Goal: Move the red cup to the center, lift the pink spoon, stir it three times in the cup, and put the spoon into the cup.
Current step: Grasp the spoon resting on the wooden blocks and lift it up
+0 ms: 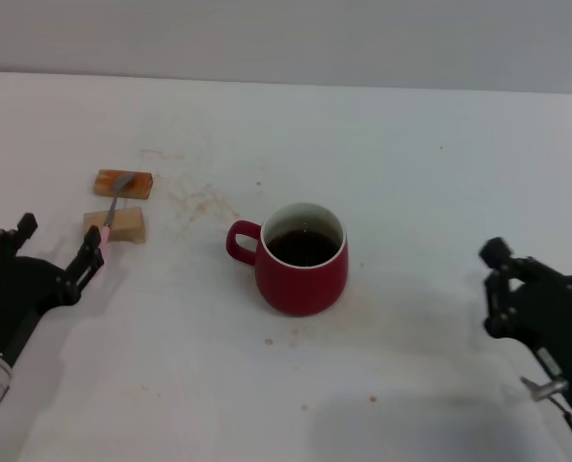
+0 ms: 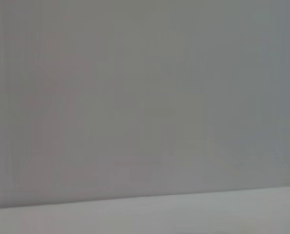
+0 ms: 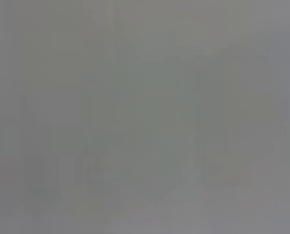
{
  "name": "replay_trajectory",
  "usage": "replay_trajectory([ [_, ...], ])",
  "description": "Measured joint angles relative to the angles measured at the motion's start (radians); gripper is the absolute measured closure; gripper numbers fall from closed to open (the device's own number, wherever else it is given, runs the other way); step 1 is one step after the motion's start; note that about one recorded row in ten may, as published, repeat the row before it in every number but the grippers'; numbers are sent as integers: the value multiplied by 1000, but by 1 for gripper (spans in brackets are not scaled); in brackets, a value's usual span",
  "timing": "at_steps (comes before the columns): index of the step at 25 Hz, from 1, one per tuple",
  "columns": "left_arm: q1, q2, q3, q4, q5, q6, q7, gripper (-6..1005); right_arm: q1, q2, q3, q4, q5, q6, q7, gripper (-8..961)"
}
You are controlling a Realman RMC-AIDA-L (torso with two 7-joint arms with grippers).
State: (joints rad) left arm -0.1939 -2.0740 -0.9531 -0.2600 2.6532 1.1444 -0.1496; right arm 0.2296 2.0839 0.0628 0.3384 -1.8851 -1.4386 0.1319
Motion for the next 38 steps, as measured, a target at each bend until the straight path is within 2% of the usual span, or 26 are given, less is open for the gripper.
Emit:
replay_trajectory([
  [4,17,-1,42,-10,-1,-4,-13,221,-28,-1,18,-12,0,-18,0,952],
  [12,17,-3,84,-15,-2,-15,-57,222,-32,0,13,-14,-2,-26,-1,953],
  [22,-4,-4,85,-26,-3,-83,-56,225,-31,0,9,-11,-6,-29,-2,954],
  [38,-12,-5,85,-27,-2,-97,-47,228,-32,-1,7,-15,-6,-40,-2,953],
])
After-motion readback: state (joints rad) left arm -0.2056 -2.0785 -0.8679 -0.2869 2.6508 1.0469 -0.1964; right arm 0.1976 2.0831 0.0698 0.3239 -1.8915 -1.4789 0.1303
